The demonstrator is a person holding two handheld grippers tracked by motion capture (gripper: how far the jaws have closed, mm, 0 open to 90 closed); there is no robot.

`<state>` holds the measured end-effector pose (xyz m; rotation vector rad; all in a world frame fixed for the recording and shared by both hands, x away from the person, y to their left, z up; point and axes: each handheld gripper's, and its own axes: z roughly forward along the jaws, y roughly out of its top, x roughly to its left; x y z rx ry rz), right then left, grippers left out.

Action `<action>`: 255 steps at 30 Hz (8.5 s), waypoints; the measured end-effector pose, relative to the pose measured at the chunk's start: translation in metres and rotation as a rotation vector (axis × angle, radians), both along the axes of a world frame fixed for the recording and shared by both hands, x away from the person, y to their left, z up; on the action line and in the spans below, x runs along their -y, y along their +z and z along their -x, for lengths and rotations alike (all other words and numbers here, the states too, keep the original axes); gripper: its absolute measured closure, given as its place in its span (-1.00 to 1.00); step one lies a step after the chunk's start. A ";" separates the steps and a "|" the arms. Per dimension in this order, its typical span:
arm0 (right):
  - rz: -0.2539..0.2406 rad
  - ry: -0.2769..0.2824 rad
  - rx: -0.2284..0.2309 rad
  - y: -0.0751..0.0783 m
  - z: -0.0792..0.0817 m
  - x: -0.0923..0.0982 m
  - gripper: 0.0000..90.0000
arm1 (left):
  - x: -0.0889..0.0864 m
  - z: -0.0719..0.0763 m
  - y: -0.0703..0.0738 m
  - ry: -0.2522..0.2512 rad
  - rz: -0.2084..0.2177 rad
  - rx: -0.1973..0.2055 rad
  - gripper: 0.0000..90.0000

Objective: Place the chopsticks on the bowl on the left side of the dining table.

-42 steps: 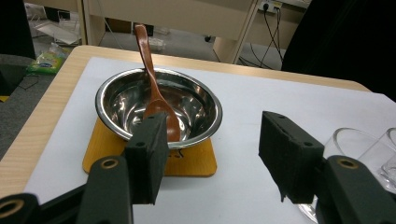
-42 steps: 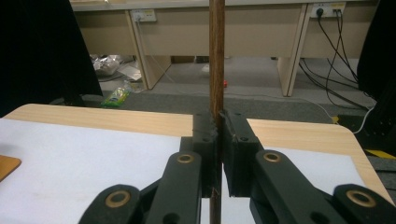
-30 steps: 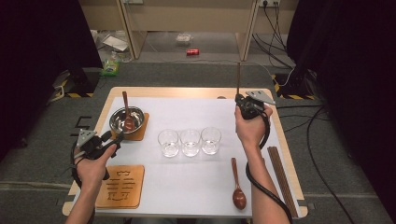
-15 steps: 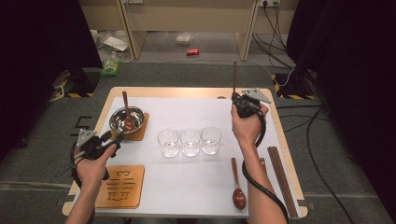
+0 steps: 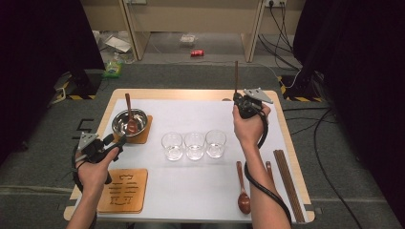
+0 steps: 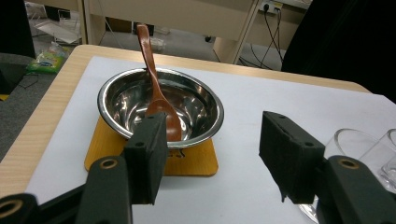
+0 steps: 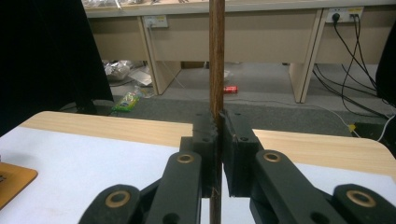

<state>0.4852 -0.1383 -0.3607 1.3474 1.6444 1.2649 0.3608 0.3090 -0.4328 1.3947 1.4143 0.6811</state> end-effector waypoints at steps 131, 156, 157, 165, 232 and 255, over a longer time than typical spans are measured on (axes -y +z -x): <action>-0.043 0.135 0.039 0.007 -0.021 -0.093 0.88 | -0.008 0.001 0.004 0.010 0.034 0.012 -0.08; -0.049 0.161 0.039 0.005 -0.021 -0.108 0.88 | -0.008 0.002 0.005 0.009 0.033 0.012 -0.08; -0.051 0.161 0.038 0.005 -0.020 -0.109 0.88 | -0.008 0.002 0.005 0.009 0.032 0.012 -0.08; -0.053 0.169 0.034 0.002 -0.019 -0.112 0.88 | -0.006 0.000 0.004 0.001 0.029 0.011 -0.08; -0.036 0.245 0.060 0.000 -0.005 -0.128 0.88 | 0.164 -0.168 0.124 -0.359 0.027 0.033 0.37; 0.021 0.267 0.032 0.005 0.003 -0.104 0.58 | 0.161 -0.160 0.124 -0.351 0.025 0.110 0.86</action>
